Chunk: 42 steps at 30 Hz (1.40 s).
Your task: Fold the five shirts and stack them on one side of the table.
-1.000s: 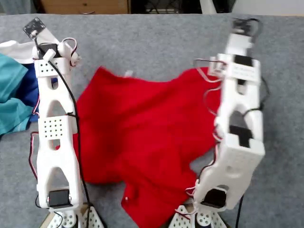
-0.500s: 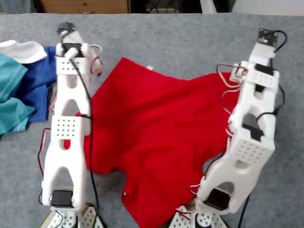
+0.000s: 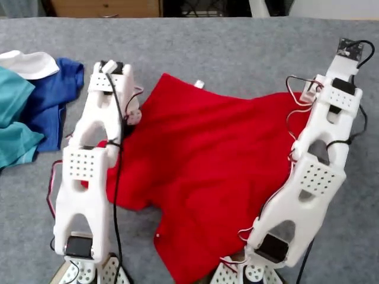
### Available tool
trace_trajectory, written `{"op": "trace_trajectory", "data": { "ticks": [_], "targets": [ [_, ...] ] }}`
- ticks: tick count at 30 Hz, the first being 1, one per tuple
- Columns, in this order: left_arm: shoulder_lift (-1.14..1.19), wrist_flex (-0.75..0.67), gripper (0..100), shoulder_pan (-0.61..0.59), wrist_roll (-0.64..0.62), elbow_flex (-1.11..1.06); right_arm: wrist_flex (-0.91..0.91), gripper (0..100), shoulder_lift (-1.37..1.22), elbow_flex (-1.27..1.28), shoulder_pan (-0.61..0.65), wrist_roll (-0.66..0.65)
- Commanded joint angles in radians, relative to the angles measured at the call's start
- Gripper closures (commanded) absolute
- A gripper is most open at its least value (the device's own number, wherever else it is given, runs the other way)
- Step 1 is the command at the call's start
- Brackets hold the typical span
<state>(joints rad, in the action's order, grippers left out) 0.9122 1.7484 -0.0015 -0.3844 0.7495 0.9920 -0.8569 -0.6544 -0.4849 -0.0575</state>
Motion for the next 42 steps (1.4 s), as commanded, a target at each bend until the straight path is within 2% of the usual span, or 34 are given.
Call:
{"op": "trace_trajectory", "data": {
  "ticks": [1, 4, 11, 14, 17, 21, 27, 29, 32, 38, 42],
  "targets": [
    [-0.137, -0.032, 97, -0.042, 0.054, -0.219, 0.038, 98.5, -0.015, -0.125, -0.02, -0.011],
    [-0.238, -0.138, 97, -0.042, 0.075, -0.483, 0.075, 98.5, -0.051, -0.186, -0.02, -0.012],
    [-0.635, -0.528, 97, -0.031, 0.143, -1.184, 0.14, 98.5, -0.111, -0.291, -0.02, -0.028],
    [-0.827, -0.611, 97, -0.042, 0.192, -1.346, 0.158, 98.5, -0.127, -0.312, -0.014, -0.049],
    [-0.97, -0.615, 97, -0.045, 0.244, -1.405, 0.164, 98.5, -0.131, -0.318, -0.011, -0.054],
    [-1.054, -0.6, 97, -0.051, 0.288, -1.371, 0.164, 98.5, -0.131, -0.318, -0.012, -0.054],
    [-1.033, -0.476, 97, -0.056, 0.344, -1.161, 0.164, 98.5, -0.131, -0.318, -0.012, -0.055],
    [-1.022, -0.445, 97, -0.062, 0.331, -1.049, 0.164, 98.5, -0.131, -0.318, -0.014, -0.055],
    [-0.984, -0.445, 97, -0.059, 0.242, -0.858, 0.164, 98.5, -0.131, -0.318, -0.014, -0.055],
    [-0.72, -0.517, 96, 0.035, 0.238, -0.509, 0.164, 98.5, -0.131, -0.317, -0.012, -0.064],
    [-0.466, -0.482, 83, 0.087, 0.233, -0.285, 0.164, 98.5, -0.131, -0.314, -0.011, -0.075]
  ]
}}
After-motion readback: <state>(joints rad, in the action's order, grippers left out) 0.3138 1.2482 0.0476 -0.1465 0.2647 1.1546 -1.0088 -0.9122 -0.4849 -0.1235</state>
